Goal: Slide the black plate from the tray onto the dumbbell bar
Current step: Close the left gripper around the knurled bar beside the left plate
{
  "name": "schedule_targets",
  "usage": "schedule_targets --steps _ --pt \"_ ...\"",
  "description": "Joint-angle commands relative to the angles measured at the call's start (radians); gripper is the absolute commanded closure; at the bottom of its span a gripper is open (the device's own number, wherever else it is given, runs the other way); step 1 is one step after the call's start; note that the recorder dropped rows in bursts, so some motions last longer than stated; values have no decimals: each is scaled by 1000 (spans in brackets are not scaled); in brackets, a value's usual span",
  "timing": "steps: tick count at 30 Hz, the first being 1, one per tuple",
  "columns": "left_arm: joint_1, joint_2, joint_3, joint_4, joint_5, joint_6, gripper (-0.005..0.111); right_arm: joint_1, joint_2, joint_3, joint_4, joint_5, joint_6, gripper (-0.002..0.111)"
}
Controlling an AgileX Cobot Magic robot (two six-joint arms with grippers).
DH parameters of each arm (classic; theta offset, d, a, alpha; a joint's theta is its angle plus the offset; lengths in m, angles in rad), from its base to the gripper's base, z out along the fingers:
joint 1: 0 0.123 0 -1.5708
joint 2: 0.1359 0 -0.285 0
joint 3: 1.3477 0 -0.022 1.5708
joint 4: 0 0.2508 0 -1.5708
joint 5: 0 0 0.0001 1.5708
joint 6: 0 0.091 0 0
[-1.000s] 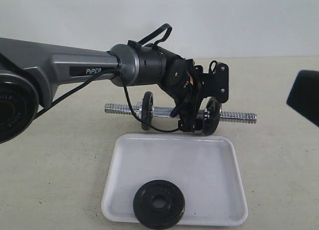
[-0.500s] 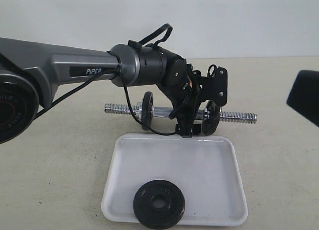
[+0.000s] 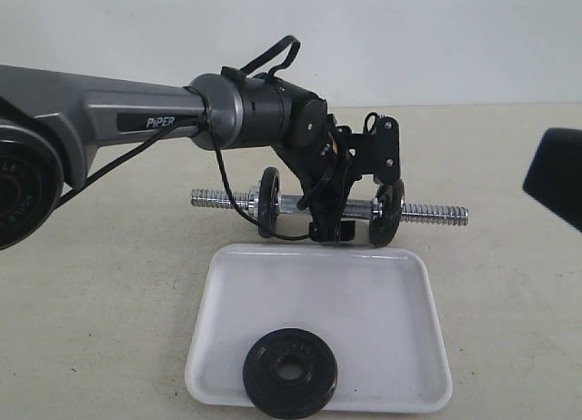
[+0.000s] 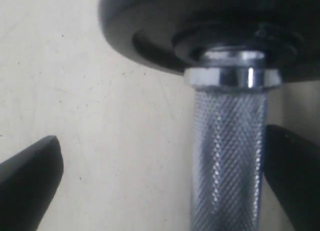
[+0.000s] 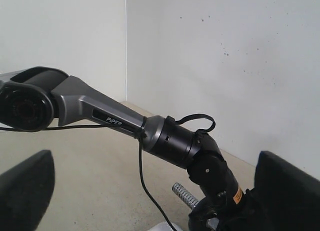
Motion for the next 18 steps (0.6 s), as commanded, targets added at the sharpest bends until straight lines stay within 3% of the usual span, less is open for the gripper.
schedule_targets --steps 1,18 --pt "5 -2 -2 -10 23 -12 1 -3 4 4 1 1 5 4" --pt "-2 47 -2 -89 -4 -12 1 -3 4 4 1 -7 4 4"
